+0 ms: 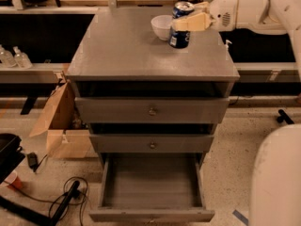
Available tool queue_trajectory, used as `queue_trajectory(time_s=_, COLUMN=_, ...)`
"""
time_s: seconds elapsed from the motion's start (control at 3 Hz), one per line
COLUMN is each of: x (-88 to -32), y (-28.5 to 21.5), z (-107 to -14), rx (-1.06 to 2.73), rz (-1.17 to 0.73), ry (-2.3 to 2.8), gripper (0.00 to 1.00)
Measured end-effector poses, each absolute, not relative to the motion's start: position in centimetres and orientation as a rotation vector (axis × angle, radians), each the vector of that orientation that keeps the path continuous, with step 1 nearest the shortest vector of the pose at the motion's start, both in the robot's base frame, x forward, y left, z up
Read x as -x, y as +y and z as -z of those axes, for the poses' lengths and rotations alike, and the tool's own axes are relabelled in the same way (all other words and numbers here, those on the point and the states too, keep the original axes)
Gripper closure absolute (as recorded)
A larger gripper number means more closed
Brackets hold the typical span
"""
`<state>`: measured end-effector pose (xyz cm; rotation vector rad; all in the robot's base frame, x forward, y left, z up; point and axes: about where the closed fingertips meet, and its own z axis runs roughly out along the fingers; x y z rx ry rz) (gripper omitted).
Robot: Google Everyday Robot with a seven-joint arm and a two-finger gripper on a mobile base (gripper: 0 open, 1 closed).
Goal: Pick pepsi can from bottom drawer and place on counter
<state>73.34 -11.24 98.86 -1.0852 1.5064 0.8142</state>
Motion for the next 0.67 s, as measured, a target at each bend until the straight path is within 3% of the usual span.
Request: queue_trajectory(time_s=0.67, x=-81.2, y=-0.4, z=-95.4, rx=1.059, rz=-0.855, ry=1.554, gripper=1.0)
